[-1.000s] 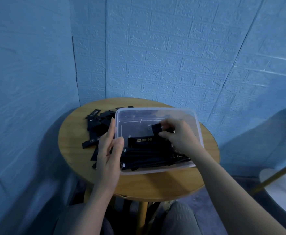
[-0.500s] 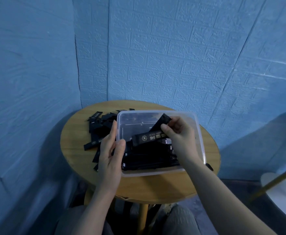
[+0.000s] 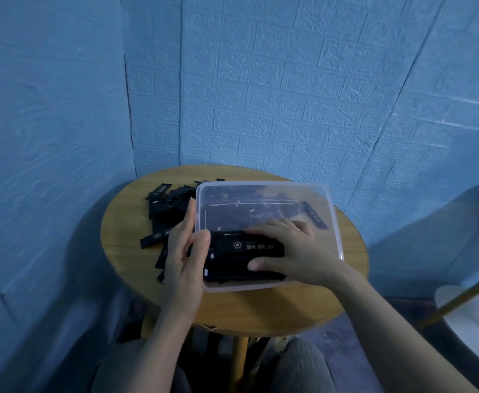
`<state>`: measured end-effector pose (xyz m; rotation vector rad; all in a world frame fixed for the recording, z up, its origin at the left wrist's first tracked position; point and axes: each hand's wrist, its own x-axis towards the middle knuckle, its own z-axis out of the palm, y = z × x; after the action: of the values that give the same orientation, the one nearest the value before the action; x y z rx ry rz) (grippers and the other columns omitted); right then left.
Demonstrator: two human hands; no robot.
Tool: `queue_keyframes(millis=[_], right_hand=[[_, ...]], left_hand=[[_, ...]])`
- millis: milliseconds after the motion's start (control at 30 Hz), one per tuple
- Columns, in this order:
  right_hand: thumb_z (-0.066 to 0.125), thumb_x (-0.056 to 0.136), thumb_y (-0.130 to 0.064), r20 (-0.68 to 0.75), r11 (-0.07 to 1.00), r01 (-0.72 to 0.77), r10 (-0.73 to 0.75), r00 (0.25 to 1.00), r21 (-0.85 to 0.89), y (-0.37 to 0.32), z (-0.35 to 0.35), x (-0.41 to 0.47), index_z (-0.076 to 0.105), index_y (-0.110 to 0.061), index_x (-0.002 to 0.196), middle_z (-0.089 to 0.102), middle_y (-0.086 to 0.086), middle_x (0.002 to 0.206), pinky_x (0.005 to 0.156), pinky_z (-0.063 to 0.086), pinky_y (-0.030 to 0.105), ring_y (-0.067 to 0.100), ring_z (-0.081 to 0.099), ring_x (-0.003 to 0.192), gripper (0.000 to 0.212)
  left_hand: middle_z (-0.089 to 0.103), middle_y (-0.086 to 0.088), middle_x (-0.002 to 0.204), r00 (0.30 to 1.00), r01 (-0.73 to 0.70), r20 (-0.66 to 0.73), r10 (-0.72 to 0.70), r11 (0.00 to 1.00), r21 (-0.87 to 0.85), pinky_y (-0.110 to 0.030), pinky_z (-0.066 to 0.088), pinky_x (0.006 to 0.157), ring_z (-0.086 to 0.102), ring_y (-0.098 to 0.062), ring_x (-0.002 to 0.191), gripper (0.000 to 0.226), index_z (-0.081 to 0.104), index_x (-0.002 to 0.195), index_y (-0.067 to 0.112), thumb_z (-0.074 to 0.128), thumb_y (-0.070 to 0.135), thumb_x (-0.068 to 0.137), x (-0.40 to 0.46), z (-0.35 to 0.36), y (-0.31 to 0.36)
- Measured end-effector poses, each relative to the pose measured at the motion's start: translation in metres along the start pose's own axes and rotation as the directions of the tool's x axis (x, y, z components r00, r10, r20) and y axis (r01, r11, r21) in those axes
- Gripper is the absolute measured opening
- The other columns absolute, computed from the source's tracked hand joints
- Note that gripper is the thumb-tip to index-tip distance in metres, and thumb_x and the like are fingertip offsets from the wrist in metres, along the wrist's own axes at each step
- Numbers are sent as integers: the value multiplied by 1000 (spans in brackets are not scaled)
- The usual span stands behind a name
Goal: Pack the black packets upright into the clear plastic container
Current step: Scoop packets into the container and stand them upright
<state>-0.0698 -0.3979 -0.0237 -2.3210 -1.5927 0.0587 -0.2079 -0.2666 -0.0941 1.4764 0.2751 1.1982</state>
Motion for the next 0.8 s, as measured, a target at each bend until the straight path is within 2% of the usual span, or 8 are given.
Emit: queue_keyframes(millis=[67, 167, 267, 367, 433, 533, 700, 800], right_hand=[[61, 83, -58, -77, 1000, 15, -15, 997, 5, -8, 6, 1, 49, -37, 134, 50, -18, 128, 105, 15, 29, 6, 37, 123, 57], [56, 89, -54, -89, 998, 56, -54, 994, 19, -19, 15, 1, 50, -34, 135, 54, -15, 128, 102, 21, 29, 7, 39, 120, 50], [36, 85, -75, -92, 993, 10, 1, 996, 114, -16, 11, -5, 48, -33, 137, 53, -16, 133, 108, 21, 33, 5, 39, 126, 69], [29, 73, -88, -148, 982, -111, 134, 980, 150, -7, 1, -22, 34, -35, 146, 40, -15, 146, 115, 16, 37, 6, 29, 138, 91], [39, 63, -86, -80, 961, -248, 259, 963, 124, -6, -6, -37, 21, -34, 151, 26, -14, 155, 117, 11, 37, 10, 19, 144, 103], [44, 53, -88, 30, 913, -401, 400, 916, 78, -10, -7, -48, 10, -30, 153, 17, -7, 160, 119, 17, 40, 15, 13, 147, 121], [53, 79, -72, -25, 917, -394, 396, 918, 68, -23, 12, -37, 10, -24, 154, 19, -3, 159, 114, 27, 41, 20, 18, 146, 99], [59, 82, -62, -36, 929, -323, 335, 942, 182, -28, 17, -29, 7, -26, 154, 17, -5, 160, 115, 27, 41, 16, 17, 146, 96]], left_hand=[[51, 44, 118, 1000, -11, -6, 11, 1000, 9, -15, 37, 102, 49, 7, 121, 44, 39, 141, 40, 50, 33, 99, 0, 0, 1], [53, 26, 131, 1000, 20, -22, -21, 1000, -24, -40, 39, 110, 53, -12, 126, 45, 43, 139, 49, 51, 31, 99, 0, -2, -1], [53, 23, 130, 999, 38, -13, -39, 999, -16, -49, 39, 110, 53, -13, 126, 45, 43, 136, 57, 52, 32, 99, -1, -4, 0], [51, 35, 126, 999, 39, 16, -39, 999, 7, -49, 39, 110, 53, -14, 127, 47, 41, 136, 60, 49, 38, 96, 0, -4, 1], [50, 36, 126, 999, 37, 17, -37, 999, 8, -48, 39, 111, 53, -13, 127, 46, 40, 134, 63, 49, 41, 94, 1, -4, 0], [51, 32, 126, 999, 14, 32, -15, 1000, 25, -46, 38, 112, 52, -15, 127, 45, 39, 132, 66, 49, 49, 92, 0, -3, 1], [54, 31, 123, 1000, -14, 11, 14, 1000, 16, -39, 41, 108, 55, -14, 122, 47, 40, 136, 57, 49, 37, 94, -1, -2, -1], [50, 43, 120, 1000, -11, 12, 11, 1000, 9, -20, 36, 103, 48, 5, 124, 46, 40, 142, 48, 49, 33, 99, 0, -2, -2]])
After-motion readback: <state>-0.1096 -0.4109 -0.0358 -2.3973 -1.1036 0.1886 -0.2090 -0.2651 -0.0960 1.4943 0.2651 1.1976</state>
